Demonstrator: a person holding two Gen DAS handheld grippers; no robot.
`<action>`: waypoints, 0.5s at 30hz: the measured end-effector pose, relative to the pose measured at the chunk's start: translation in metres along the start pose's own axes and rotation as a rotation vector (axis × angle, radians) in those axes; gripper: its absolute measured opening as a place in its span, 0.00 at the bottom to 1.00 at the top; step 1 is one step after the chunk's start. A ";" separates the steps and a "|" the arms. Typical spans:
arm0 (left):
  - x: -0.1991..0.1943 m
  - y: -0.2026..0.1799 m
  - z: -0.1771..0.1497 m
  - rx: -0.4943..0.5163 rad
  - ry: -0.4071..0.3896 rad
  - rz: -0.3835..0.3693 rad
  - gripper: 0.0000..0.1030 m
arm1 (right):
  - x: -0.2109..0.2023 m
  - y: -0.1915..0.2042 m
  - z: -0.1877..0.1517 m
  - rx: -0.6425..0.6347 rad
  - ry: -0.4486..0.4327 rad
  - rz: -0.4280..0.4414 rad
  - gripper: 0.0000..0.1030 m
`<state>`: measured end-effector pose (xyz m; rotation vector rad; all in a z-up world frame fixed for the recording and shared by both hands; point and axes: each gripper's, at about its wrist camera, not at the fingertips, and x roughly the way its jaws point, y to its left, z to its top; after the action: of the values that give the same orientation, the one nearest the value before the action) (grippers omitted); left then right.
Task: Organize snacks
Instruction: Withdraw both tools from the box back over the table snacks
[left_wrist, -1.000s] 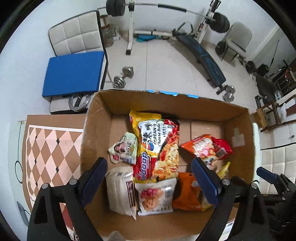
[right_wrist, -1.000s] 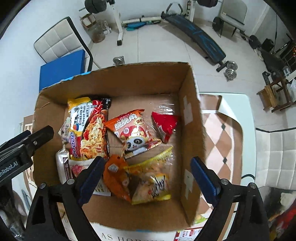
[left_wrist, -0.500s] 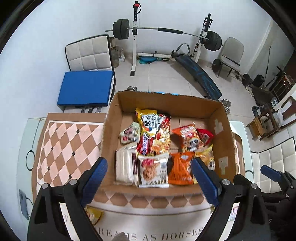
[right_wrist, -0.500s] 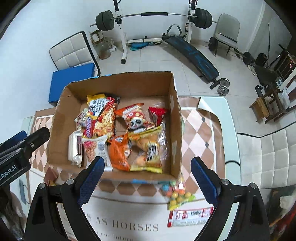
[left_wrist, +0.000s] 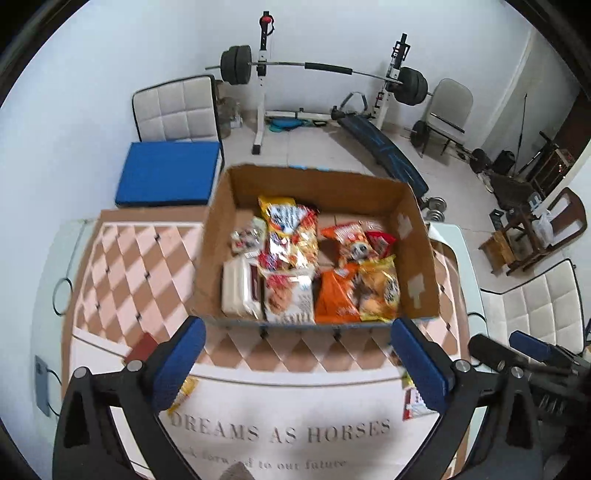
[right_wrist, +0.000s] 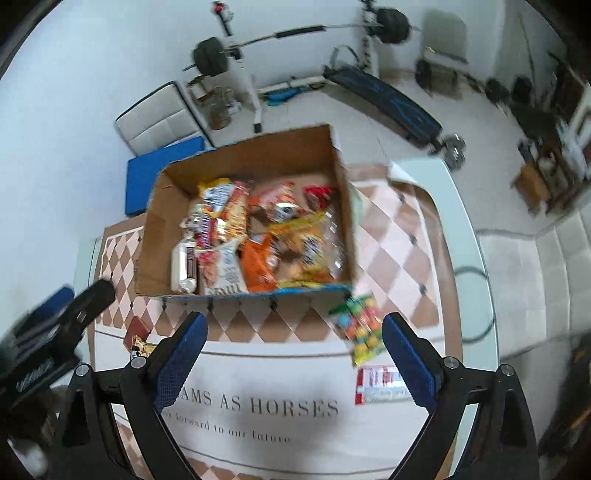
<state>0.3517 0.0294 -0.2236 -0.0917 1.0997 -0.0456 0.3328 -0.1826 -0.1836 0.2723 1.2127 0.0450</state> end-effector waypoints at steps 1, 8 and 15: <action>0.004 -0.002 -0.005 -0.003 0.012 -0.003 1.00 | 0.003 -0.012 -0.003 0.026 0.013 -0.001 0.95; 0.068 -0.021 -0.053 -0.001 0.160 -0.014 1.00 | 0.074 -0.097 -0.044 0.149 0.223 -0.091 0.95; 0.124 -0.038 -0.103 0.026 0.295 0.008 1.00 | 0.151 -0.126 -0.085 -0.057 0.411 -0.163 0.95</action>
<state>0.3164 -0.0236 -0.3760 -0.0578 1.3937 -0.0676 0.2937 -0.2620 -0.3789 0.1144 1.6359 -0.0067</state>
